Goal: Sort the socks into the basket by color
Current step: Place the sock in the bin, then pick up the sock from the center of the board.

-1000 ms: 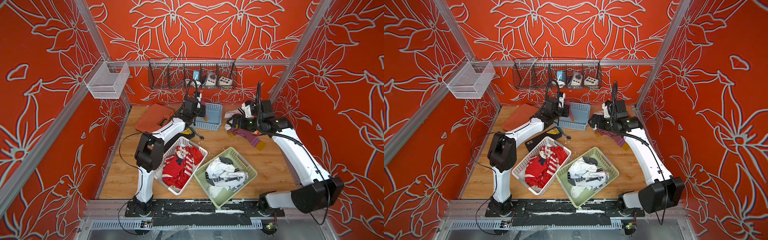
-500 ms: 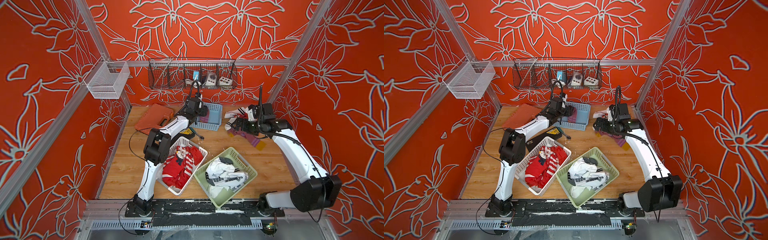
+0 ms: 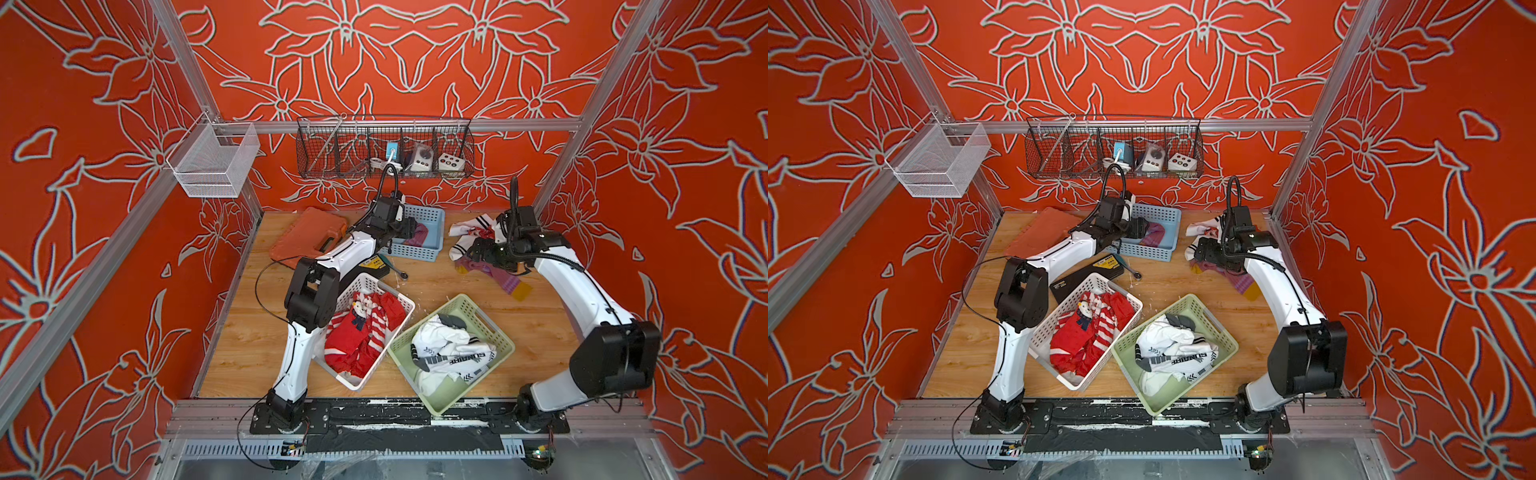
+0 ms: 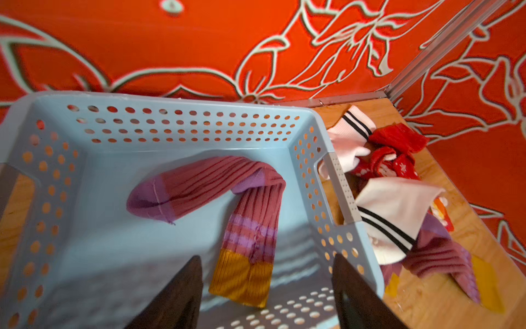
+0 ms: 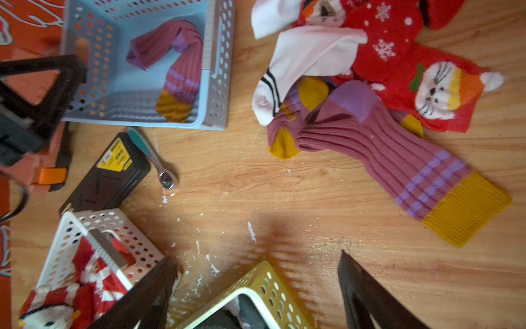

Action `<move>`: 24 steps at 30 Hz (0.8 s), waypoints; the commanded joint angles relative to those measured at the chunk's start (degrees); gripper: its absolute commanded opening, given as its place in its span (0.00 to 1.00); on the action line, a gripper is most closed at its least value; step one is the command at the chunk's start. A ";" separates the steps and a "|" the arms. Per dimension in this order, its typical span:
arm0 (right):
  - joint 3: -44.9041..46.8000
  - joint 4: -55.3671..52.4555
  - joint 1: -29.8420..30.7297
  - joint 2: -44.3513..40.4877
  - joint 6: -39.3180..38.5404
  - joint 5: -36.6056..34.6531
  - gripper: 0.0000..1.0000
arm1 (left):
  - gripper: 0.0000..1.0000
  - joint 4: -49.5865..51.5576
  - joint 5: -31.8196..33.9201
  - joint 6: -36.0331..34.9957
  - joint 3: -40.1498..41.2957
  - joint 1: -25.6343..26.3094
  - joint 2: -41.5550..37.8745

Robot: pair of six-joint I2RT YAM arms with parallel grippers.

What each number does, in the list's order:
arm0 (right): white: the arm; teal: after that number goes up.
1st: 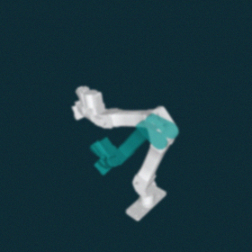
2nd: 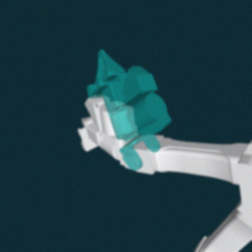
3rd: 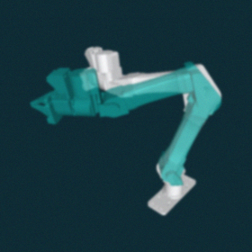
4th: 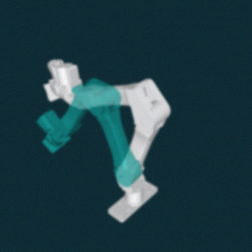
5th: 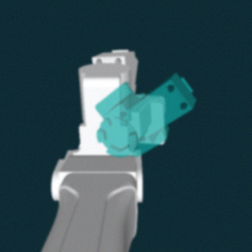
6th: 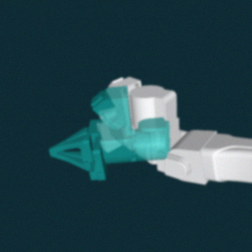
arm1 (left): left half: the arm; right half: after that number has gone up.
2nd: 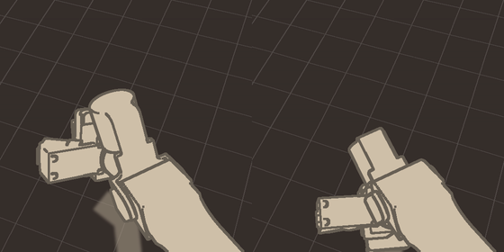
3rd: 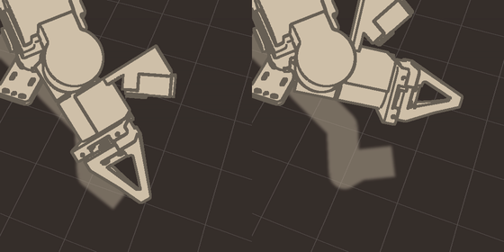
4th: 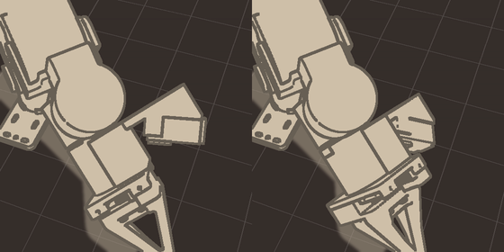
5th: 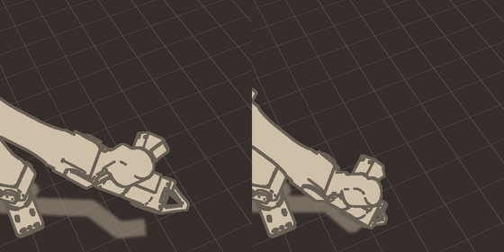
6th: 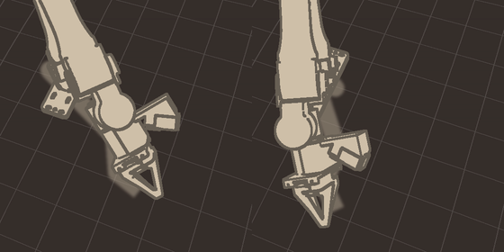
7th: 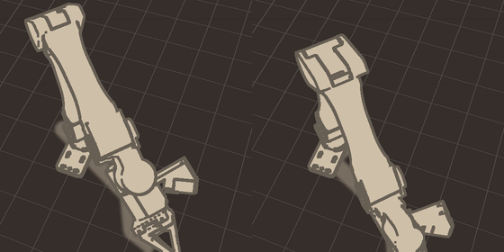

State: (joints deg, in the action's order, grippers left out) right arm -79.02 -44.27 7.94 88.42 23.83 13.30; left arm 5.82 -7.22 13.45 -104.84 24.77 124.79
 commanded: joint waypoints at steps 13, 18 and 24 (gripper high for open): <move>-10.70 -1.61 -2.65 18.96 -2.03 -11.94 0.94 | 0.69 7.03 -11.86 1.90 17.27 -0.25 -25.52; -11.25 -0.26 -3.46 22.73 -2.67 -13.03 0.96 | 0.69 7.29 -13.18 3.74 24.05 -0.25 -31.48; -10.72 1.87 -3.73 25.95 -3.09 -12.05 0.87 | 0.69 7.93 -12.89 4.30 27.57 -0.25 -35.00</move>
State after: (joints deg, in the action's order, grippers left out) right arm -88.55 -43.33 4.29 112.92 21.26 1.96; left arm 13.10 -19.25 17.04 -77.62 24.75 91.94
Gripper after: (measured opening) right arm 0.877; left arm 0.689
